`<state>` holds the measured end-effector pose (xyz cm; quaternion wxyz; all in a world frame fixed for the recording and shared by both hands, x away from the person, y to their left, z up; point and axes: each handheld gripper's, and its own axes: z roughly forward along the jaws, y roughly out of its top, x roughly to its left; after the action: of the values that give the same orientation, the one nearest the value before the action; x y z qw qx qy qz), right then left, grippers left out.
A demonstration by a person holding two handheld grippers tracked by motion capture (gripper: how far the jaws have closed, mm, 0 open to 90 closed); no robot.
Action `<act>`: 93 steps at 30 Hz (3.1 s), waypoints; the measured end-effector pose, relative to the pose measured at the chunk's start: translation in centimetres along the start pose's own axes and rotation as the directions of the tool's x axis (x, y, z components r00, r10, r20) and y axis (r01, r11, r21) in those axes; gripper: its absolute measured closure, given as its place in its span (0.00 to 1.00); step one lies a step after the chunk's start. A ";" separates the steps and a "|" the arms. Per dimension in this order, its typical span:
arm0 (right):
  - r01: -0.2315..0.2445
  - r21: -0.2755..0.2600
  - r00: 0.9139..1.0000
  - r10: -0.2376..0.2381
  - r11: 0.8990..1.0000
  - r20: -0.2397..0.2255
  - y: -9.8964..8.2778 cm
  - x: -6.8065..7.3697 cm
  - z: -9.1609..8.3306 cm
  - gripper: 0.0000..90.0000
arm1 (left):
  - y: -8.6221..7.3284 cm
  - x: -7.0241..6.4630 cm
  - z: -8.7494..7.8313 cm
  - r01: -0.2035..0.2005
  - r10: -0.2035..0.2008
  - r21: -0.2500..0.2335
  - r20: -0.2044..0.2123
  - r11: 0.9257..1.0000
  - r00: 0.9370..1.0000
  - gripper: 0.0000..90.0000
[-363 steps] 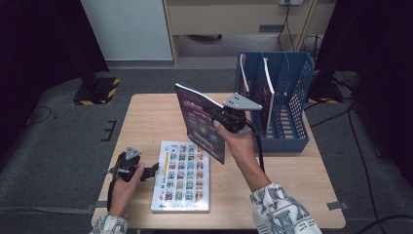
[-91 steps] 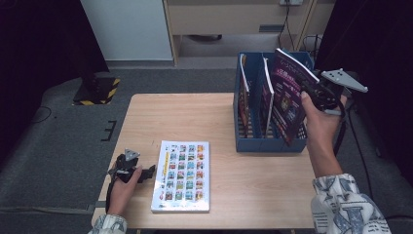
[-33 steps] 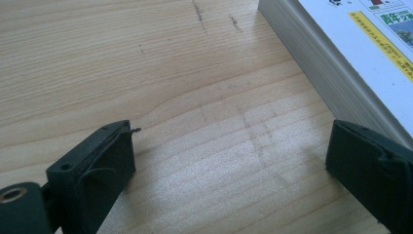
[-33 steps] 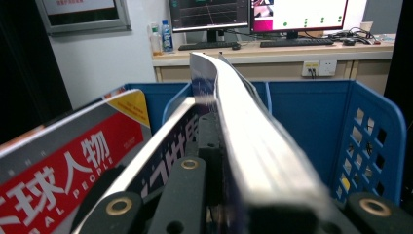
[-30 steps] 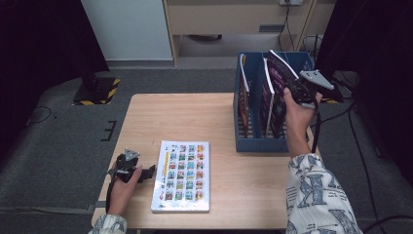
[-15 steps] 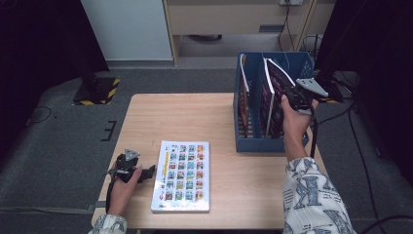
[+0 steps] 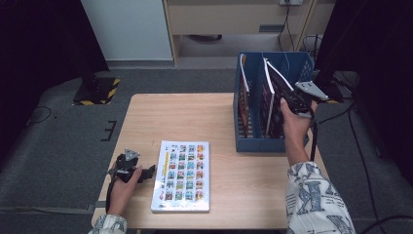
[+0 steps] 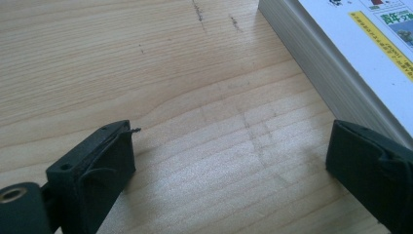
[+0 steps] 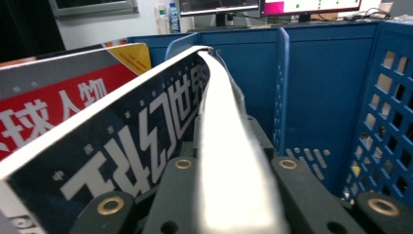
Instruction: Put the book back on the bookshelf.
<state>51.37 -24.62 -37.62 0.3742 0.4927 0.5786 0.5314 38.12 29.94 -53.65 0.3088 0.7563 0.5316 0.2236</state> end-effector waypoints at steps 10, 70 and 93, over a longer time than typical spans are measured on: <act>0.029 0.028 0.999 -0.028 0.999 -0.044 0.3 0.2 -0.4 0.90 | 0.0 0.0 0.0 0.000 0.000 0.000 0.000 1.000 1.000 0.03; 0.127 0.022 0.991 -0.128 0.992 0.050 -0.4 0.8 1.9 0.93 | 0.0 0.0 0.0 -0.002 0.002 0.001 0.002 1.000 1.000 0.03; 0.147 0.012 0.987 -0.147 0.989 0.063 -0.5 0.6 1.5 0.86 | 0.0 0.0 0.0 0.001 -0.001 -0.001 0.001 1.000 1.000 0.03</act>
<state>52.58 -23.69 -38.27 0.4288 0.4666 0.6031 0.4845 38.15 29.95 -53.65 0.3095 0.7561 0.5317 0.2232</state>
